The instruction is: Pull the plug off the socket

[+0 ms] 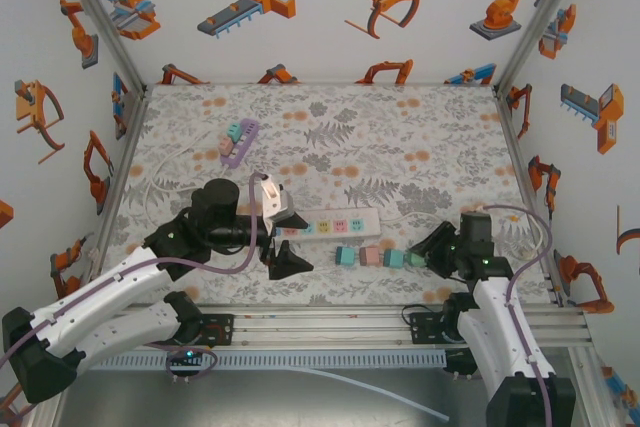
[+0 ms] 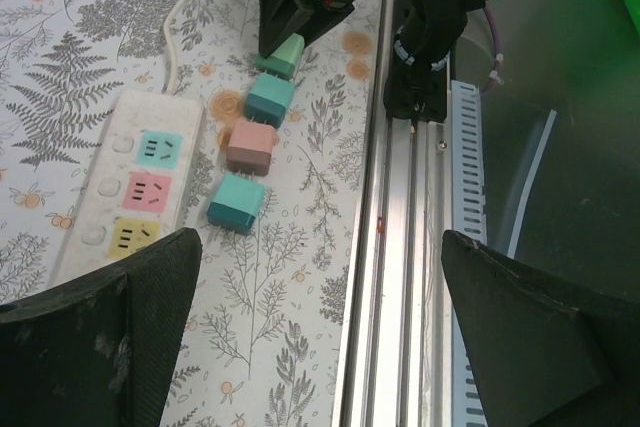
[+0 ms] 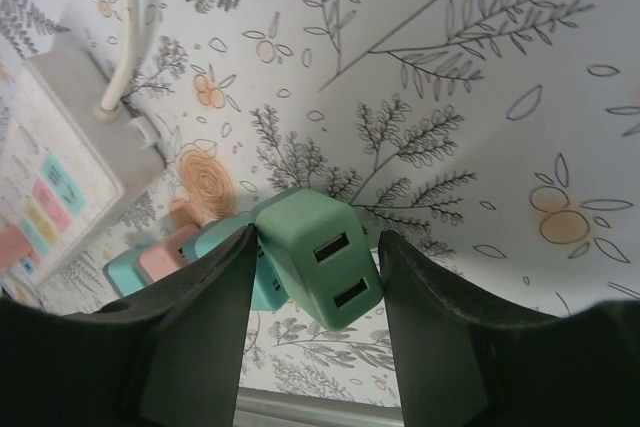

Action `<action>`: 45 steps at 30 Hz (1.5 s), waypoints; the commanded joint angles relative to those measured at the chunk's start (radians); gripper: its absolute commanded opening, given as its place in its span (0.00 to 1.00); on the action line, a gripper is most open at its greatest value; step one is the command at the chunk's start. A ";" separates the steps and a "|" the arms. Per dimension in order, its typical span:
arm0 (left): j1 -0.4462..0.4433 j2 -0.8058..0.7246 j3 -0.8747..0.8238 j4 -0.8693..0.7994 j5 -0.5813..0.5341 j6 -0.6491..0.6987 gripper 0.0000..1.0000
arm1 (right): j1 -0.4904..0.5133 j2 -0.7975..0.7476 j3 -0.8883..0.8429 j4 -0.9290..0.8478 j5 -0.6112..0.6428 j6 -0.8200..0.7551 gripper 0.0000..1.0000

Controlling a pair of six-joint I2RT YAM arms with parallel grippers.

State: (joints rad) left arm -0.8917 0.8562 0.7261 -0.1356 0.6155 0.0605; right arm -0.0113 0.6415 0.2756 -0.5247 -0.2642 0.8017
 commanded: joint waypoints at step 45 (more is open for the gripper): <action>0.280 0.054 0.012 -0.271 -0.633 -0.546 0.99 | 0.975 0.581 0.647 0.340 0.199 -0.996 0.53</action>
State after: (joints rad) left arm -0.6609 0.8993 0.7277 -0.3214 -0.0132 -0.3653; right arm 0.9127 1.1530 0.8600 -0.2401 -0.0402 0.0826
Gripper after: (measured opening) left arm 0.997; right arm 0.534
